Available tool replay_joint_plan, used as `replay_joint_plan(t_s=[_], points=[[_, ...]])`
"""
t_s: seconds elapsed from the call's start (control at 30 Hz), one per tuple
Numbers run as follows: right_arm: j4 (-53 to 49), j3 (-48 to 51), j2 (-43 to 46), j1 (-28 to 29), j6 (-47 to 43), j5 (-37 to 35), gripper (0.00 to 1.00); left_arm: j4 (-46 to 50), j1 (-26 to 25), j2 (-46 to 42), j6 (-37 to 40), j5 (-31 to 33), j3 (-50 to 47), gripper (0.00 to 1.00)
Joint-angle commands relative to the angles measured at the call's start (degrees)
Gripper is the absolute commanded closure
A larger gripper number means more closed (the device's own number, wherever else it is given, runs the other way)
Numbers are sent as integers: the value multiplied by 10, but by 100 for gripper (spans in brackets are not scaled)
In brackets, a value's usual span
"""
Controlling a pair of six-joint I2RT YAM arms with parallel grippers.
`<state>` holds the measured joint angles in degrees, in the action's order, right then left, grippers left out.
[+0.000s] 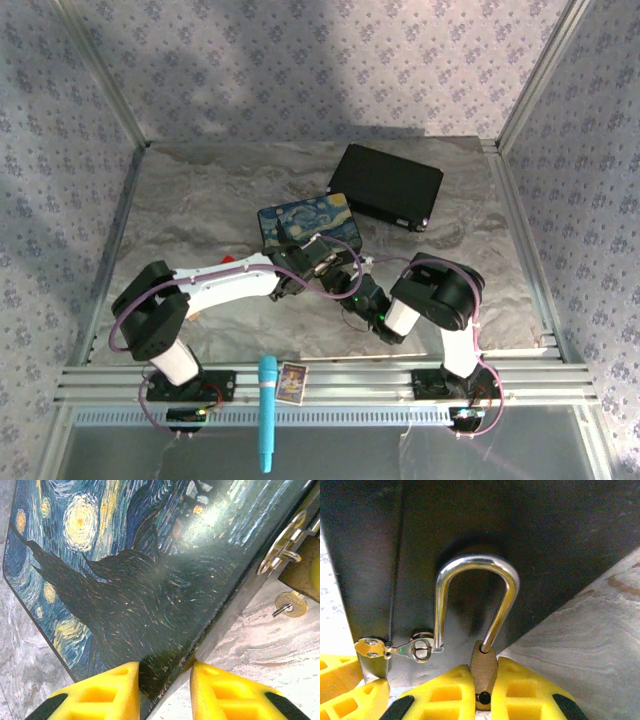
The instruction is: Unlock a padlock with a key
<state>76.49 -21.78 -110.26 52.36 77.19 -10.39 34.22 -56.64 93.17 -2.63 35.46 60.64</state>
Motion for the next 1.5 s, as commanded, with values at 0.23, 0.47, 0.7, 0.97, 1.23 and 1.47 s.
replay_joint_plan(t_s=[0.23, 0.47, 0.7, 0.97, 1.23, 1.47], points=[[-75, 35, -14, -11, 59, 67, 100, 66, 19, 47, -41, -7, -23, 68], [-321, 39, 62, -56, 37, 171, 100, 63, 27, 50, -67, 37, -15, 60], [-679, -25, 178, -108, -117, 213, 100, 51, 27, 39, -83, 65, -10, 46], [-1004, -151, 190, -195, -347, 261, 92, 55, 28, 18, -99, 32, 11, 17], [-1119, -191, 191, -227, -408, 228, 79, 59, 36, 25, -137, 58, 8, 7], [-1183, -218, 196, -228, -450, 175, 74, 54, 56, 15, -159, 70, -1, 7]])
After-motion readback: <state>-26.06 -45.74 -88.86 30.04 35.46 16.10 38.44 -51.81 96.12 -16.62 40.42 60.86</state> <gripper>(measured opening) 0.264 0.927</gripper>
